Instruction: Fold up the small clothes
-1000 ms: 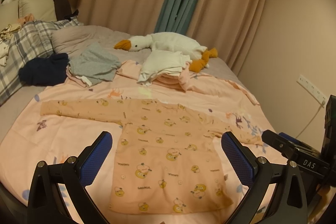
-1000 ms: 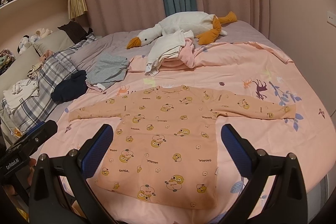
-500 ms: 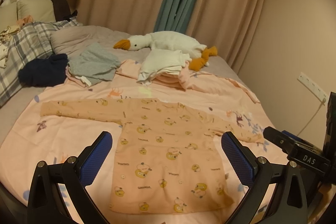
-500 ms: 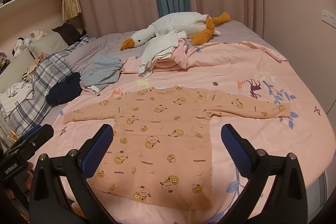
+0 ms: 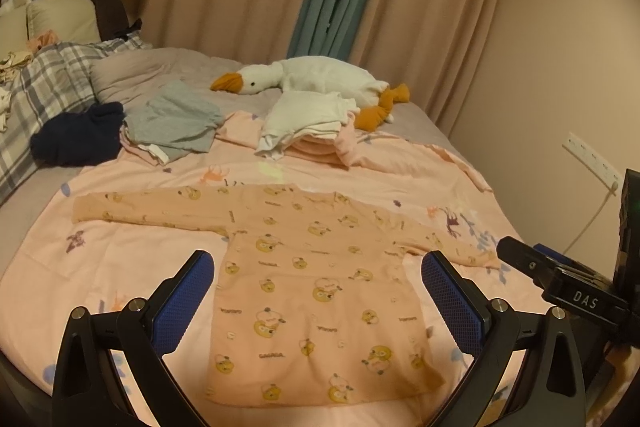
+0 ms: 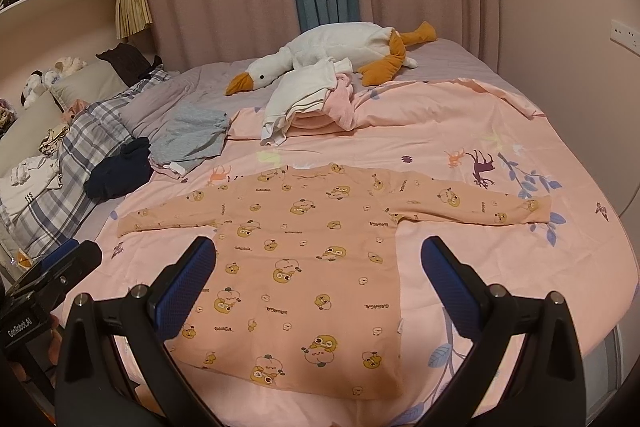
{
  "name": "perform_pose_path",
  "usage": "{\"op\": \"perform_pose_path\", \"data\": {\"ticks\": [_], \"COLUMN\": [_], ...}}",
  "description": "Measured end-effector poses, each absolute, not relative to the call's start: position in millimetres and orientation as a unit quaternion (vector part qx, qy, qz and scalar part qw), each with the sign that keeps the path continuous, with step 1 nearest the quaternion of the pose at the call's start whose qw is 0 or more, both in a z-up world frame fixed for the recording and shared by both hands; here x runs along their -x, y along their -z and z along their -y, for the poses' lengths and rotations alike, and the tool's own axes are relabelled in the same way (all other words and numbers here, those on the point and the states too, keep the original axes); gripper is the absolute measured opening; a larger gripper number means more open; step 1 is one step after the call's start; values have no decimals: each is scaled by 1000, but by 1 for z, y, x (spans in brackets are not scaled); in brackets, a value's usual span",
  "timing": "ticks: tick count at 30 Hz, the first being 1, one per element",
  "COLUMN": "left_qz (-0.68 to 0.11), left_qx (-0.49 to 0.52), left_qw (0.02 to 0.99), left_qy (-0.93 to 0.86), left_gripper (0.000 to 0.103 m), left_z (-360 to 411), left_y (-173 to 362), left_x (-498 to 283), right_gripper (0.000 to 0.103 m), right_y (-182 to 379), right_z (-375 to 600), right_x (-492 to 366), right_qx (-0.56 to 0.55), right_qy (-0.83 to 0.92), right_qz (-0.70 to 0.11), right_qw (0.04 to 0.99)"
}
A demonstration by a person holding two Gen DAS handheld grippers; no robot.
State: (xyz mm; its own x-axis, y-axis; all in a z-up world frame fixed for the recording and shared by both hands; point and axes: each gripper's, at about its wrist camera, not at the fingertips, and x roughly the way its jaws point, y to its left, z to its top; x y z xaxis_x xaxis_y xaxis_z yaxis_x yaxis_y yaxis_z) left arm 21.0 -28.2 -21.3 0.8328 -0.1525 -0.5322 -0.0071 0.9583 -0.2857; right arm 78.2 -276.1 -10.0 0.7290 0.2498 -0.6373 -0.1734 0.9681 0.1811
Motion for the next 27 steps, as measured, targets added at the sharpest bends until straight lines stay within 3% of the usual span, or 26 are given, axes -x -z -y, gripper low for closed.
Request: {"op": "perform_pose_path", "data": {"ticks": [21,27], "left_qz": [-289,-228], "left_qx": [137,165], "left_qw": [945,952], "left_qy": [62,119], "left_gripper": [103,103], "left_z": [31,9], "left_y": [28,54], "left_x": [-36,-90], "right_gripper": [103,103], "right_y": [13,31], "right_z": [283,331], "right_x": [-87,-134], "right_qx": [-71,-116], "right_qy": [-139,-131], "right_qz": [-350,-371], "right_qw": [924,912]}}
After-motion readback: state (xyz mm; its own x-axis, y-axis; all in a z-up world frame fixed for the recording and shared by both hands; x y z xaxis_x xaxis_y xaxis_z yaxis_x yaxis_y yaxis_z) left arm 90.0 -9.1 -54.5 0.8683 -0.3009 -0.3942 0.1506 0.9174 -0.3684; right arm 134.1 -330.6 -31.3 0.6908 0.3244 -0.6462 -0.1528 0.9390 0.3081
